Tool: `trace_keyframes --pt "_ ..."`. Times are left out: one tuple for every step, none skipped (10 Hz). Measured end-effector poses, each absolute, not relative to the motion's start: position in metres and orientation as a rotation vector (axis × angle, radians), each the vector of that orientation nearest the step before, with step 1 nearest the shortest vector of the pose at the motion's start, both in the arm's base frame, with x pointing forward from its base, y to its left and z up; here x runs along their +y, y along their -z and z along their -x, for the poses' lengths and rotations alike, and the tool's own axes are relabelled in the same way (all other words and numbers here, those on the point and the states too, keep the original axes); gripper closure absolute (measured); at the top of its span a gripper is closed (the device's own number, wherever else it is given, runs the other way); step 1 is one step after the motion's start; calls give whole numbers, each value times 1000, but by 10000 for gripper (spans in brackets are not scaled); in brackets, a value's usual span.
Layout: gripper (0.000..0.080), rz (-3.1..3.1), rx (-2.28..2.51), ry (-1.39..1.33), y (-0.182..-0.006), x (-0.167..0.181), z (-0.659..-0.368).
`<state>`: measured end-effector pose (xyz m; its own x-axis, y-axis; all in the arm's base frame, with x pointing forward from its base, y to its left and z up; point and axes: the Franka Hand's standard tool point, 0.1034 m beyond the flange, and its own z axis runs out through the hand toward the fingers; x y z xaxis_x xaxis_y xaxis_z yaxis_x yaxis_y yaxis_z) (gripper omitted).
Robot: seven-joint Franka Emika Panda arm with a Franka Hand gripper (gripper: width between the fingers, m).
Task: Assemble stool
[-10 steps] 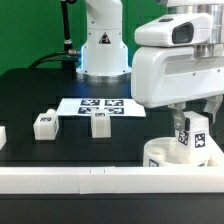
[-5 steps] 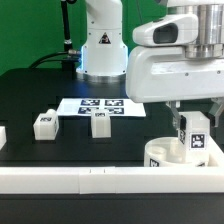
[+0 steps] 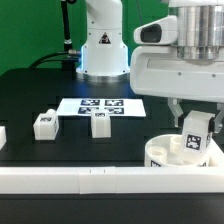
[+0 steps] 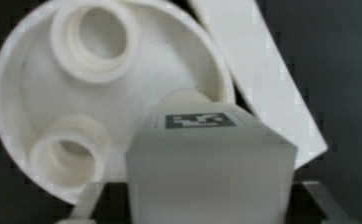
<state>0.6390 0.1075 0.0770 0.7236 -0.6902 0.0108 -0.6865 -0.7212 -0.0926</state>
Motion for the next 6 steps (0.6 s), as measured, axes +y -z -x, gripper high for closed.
trace_keyframes --pt "463 2734 1345 49 -76 109 -638" --pt "462 2645 1488 31 -76 110 -638" --pt "462 2542 1624 13 -76 110 -638" --pt "462 2457 1720 4 -76 108 -638" --pt "462 2421 1771 -1 -76 109 -638" --pt "462 2391 1810 -5 -76 109 -638"
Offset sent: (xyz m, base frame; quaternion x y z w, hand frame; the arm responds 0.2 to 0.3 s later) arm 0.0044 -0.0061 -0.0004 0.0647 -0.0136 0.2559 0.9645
